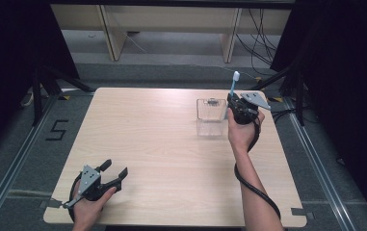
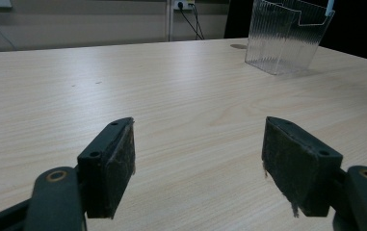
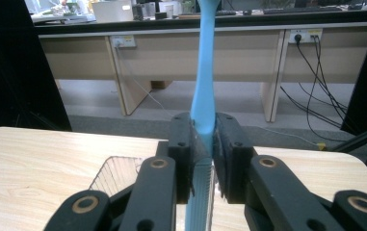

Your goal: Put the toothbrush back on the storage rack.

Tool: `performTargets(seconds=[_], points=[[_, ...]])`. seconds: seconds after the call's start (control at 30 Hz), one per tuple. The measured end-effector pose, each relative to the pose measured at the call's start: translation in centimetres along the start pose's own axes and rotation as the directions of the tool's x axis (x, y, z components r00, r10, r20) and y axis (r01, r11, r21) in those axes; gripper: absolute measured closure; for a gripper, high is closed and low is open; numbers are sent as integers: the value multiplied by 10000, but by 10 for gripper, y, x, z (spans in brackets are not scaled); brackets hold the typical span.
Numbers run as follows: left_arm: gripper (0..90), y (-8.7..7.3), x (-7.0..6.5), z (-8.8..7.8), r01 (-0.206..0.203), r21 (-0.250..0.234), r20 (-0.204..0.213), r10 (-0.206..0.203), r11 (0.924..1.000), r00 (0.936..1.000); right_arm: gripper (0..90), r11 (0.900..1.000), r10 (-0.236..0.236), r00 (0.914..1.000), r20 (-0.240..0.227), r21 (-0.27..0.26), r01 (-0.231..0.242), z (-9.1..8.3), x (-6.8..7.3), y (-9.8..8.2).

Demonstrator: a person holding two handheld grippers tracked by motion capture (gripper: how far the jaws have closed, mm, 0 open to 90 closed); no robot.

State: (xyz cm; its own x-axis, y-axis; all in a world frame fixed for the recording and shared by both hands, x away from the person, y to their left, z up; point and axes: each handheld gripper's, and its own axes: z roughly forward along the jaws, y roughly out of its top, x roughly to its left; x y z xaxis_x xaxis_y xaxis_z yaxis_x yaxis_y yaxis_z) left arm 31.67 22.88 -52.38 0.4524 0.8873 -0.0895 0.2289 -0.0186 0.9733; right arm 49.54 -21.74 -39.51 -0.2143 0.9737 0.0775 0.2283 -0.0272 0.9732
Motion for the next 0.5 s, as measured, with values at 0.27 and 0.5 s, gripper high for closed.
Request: performTargets(seconds=[0.27, 0.5], points=[[269, 1, 0, -1, -39, 148, -63, 40, 9999, 10000, 790, 10000, 37, 10000, 82, 9, -37, 0, 0, -4], [269, 0, 0, 0, -29, 7, -6, 29, 10000, 10000, 789, 9999, 110, 9999, -1, 13, -110, -1, -1, -7]])
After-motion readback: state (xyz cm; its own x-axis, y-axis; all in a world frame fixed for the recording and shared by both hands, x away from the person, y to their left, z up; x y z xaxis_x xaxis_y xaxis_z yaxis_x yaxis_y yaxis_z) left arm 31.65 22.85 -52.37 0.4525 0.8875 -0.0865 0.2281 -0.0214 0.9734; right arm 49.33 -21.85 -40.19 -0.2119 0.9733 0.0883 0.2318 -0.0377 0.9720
